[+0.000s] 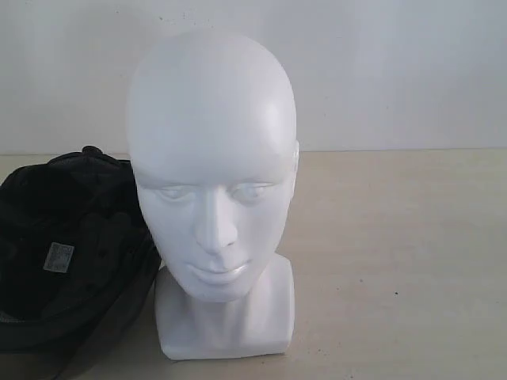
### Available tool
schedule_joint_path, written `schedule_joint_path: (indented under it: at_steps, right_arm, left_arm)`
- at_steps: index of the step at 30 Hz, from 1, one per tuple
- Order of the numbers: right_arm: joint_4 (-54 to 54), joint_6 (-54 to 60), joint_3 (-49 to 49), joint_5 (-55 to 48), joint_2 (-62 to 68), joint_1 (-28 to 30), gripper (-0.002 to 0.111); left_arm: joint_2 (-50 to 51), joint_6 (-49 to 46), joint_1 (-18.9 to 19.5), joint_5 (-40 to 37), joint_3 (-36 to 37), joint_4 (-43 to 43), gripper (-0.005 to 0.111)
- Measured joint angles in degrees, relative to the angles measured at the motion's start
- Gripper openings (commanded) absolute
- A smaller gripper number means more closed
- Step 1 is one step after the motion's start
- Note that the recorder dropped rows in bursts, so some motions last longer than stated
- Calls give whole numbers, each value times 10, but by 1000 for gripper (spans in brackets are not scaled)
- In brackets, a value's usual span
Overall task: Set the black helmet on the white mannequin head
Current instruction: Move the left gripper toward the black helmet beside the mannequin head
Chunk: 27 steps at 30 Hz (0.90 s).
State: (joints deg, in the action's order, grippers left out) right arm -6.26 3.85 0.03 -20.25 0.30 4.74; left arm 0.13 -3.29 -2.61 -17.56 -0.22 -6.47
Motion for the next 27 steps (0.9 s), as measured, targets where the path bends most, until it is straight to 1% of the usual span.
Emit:
schedule_joint_path:
  at_steps: [14, 15, 17, 18, 21, 22, 25, 27]
  right_arm:
    - [0, 0, 0, 0, 0, 0, 0]
    - [0, 0, 0, 0, 0, 0, 0]
    - [0, 0, 0, 0, 0, 0, 0]
    - [0, 0, 0, 0, 0, 0, 0]
    - [0, 0, 0, 0, 0, 0, 0]
    - [0, 0, 0, 0, 0, 0, 0]
    - [0, 0, 0, 0, 0, 0, 0]
    - [0, 0, 0, 0, 0, 0, 0]
  left_arm:
    - [0, -5, 0, -3, -2, -5, 4]
    - [0, -5, 0, -8, -10, -12, 4]
    - [0, -5, 0, -11, -61, -25, 4]
    - [0, -4, 0, -8, -107, -36, 4]
    - [-1, -3, 0, 2, -178, -80, 4]
    - [-1, -3, 0, 16, -197, -90, 4]
    - [-1, -3, 0, 65, -207, -99, 4]
    - [-1, 4, 0, 77, -210, -115, 4]
